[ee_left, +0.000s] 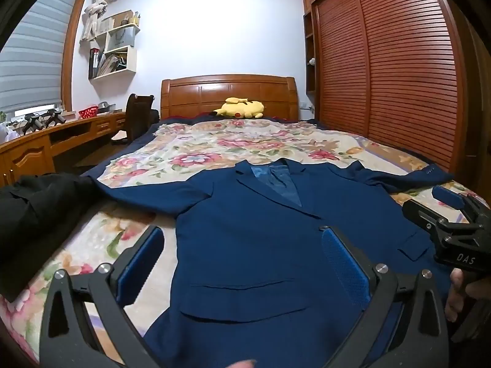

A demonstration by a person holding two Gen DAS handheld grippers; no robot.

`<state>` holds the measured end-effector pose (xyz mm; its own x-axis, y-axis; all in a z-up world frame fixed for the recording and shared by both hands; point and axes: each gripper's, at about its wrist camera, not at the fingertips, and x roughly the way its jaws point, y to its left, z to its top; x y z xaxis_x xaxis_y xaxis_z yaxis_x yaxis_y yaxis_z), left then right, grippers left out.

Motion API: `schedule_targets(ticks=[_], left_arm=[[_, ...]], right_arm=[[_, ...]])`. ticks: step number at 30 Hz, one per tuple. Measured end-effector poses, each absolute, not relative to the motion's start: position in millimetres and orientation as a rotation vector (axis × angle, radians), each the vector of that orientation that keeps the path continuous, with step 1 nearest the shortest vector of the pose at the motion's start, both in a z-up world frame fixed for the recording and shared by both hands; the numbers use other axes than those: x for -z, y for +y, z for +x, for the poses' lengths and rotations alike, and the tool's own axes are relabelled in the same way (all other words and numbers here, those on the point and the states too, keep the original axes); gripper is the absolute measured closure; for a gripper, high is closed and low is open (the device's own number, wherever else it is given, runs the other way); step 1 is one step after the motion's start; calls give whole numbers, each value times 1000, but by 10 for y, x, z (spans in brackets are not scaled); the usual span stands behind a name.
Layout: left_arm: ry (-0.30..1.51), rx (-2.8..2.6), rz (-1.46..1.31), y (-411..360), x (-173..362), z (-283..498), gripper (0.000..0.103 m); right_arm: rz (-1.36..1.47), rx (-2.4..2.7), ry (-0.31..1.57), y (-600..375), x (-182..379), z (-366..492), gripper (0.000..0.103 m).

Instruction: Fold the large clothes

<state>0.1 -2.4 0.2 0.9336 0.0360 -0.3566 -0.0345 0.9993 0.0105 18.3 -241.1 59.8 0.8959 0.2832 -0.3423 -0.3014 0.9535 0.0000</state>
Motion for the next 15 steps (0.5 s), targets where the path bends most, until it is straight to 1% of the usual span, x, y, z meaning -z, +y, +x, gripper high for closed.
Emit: schedule_targets(ticks=[15], left_arm=[[364, -7, -23, 7, 10, -3, 0]], right_arm=[[-51, -303, 341, -2420, -608, 180, 0]])
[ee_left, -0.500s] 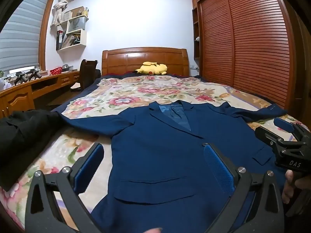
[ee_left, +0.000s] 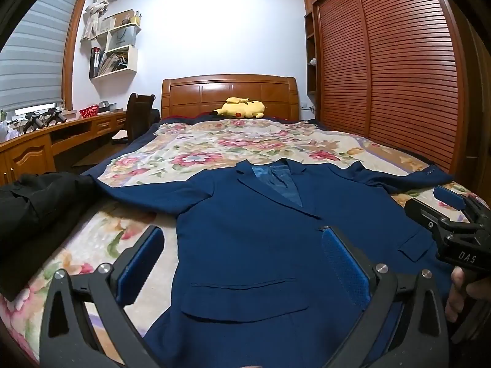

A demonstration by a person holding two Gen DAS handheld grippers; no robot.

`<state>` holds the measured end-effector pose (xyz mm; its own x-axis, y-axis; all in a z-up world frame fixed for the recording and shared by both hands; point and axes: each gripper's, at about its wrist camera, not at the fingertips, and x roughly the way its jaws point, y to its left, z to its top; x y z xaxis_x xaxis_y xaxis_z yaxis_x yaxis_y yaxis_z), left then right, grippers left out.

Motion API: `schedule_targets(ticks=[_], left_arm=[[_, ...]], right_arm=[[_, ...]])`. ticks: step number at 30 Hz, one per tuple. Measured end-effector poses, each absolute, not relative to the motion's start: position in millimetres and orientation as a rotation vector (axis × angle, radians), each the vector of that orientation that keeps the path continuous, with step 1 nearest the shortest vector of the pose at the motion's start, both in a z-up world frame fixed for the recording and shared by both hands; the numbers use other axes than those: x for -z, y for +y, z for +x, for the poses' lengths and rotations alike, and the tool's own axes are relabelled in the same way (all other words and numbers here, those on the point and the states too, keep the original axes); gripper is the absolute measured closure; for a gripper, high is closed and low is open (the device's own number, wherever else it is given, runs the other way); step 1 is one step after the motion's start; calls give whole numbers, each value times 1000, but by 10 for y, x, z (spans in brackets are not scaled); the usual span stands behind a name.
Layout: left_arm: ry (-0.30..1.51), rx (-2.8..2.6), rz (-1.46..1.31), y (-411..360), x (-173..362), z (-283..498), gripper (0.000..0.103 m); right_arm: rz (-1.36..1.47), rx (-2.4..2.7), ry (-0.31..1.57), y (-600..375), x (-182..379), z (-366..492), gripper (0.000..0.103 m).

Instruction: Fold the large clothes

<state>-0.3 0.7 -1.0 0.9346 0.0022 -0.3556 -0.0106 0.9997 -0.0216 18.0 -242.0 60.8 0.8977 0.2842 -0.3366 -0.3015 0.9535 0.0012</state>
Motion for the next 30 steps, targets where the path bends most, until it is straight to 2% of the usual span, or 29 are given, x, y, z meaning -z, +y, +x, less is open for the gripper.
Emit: schedule_targets(ticks=[30], left_arm=[[361, -6, -27, 20, -23, -22, 0]], right_arm=[[-46, -302, 338, -2427, -602, 187, 0]])
